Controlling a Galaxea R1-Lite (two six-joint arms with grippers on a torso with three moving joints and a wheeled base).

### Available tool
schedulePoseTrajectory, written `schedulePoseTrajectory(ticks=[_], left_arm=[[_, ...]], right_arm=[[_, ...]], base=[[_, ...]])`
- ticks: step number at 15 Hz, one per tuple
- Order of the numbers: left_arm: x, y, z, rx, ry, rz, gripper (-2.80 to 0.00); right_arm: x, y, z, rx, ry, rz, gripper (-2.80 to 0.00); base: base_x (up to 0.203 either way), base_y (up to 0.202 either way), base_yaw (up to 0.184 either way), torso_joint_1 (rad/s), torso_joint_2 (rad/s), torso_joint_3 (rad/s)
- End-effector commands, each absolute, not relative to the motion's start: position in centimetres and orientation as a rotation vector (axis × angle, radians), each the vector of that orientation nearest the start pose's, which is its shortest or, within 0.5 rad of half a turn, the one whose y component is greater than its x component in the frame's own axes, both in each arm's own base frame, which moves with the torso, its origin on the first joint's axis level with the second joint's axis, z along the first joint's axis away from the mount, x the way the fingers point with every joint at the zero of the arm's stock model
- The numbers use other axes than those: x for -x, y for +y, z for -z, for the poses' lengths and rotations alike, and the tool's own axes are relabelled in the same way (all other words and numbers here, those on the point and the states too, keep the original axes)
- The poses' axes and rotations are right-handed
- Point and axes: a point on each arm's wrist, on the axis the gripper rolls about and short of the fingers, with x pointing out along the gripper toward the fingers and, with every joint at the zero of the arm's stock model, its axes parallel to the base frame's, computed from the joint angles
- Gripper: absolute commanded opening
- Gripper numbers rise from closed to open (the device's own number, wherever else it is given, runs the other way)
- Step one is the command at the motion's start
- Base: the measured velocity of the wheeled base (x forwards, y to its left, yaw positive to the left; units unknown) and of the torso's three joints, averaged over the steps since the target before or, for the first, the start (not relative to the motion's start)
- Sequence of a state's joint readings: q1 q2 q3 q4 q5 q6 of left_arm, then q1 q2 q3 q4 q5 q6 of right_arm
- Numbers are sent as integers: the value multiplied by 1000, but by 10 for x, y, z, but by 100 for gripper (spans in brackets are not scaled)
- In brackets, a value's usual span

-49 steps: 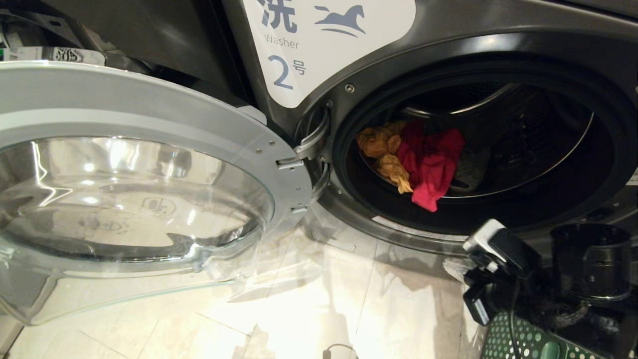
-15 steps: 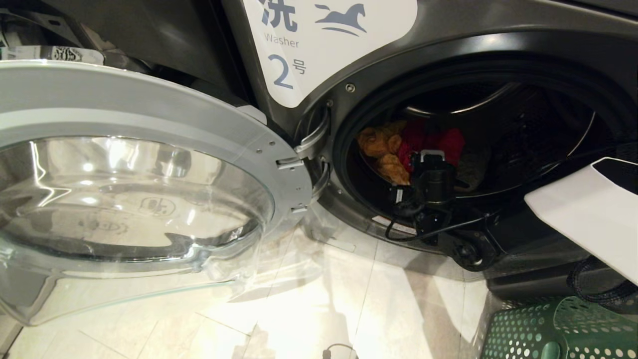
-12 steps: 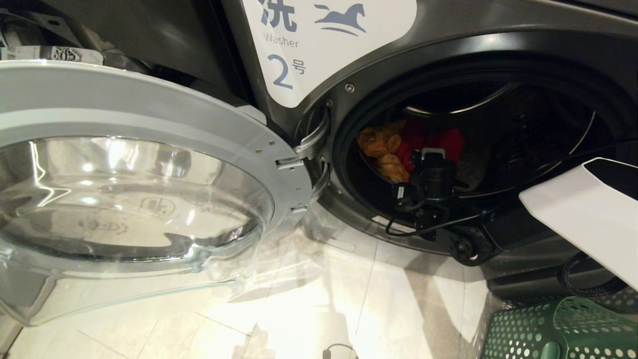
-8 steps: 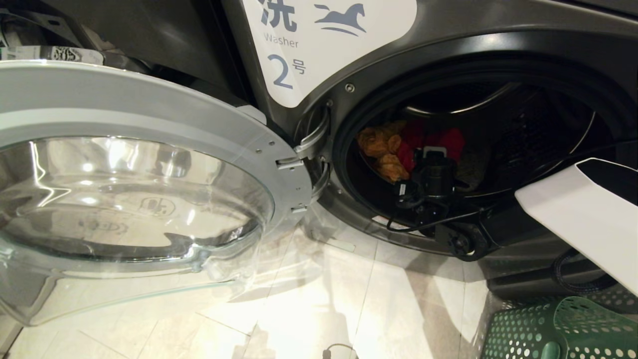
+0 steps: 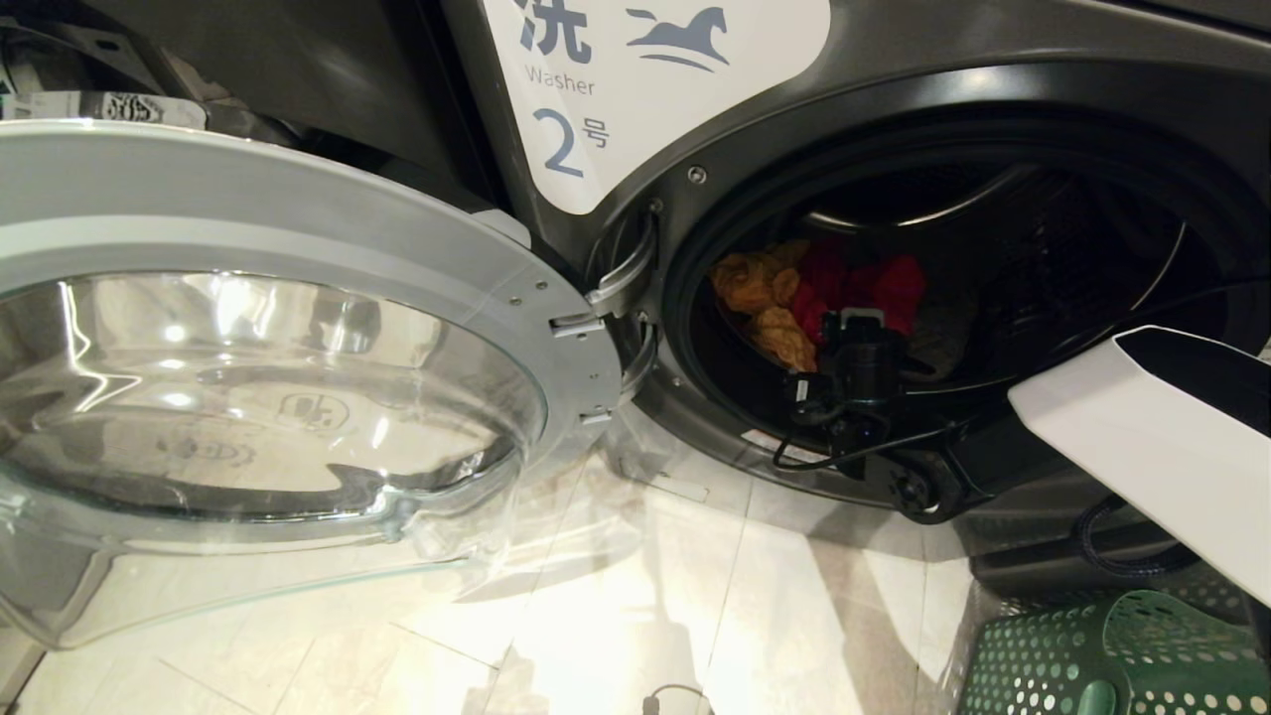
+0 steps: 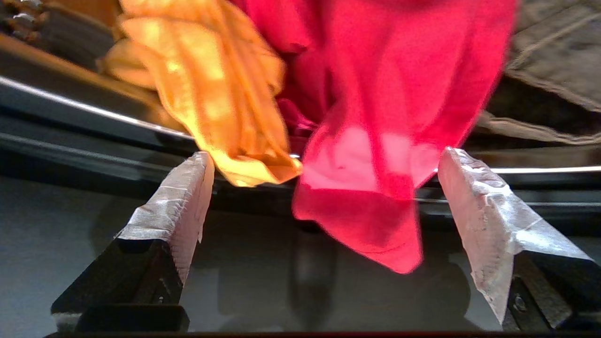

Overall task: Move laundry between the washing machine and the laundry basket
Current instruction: Pick a cloth and place it into the basket

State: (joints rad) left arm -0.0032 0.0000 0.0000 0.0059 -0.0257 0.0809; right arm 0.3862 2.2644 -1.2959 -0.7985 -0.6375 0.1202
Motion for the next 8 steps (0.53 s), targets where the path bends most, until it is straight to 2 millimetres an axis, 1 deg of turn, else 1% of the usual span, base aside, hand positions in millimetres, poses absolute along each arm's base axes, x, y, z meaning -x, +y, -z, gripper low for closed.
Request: schedulePoseTrajectory(ticks=[1, 4, 8], left_arm=[[23, -1, -75, -81, 5, 29, -280], [23, -1, -75, -81, 5, 29, -280], [23, -1, -75, -81, 5, 29, -280]], right_arm=[[-427, 158, -112, -44, 122, 256, 0], [-436, 158, -111, -66, 110, 238, 0], [-446, 152, -109, -80, 115, 251, 0]], base=[[0, 0, 0, 0, 0, 0], [0, 0, 0, 0, 0, 0], [0, 0, 0, 0, 0, 0]])
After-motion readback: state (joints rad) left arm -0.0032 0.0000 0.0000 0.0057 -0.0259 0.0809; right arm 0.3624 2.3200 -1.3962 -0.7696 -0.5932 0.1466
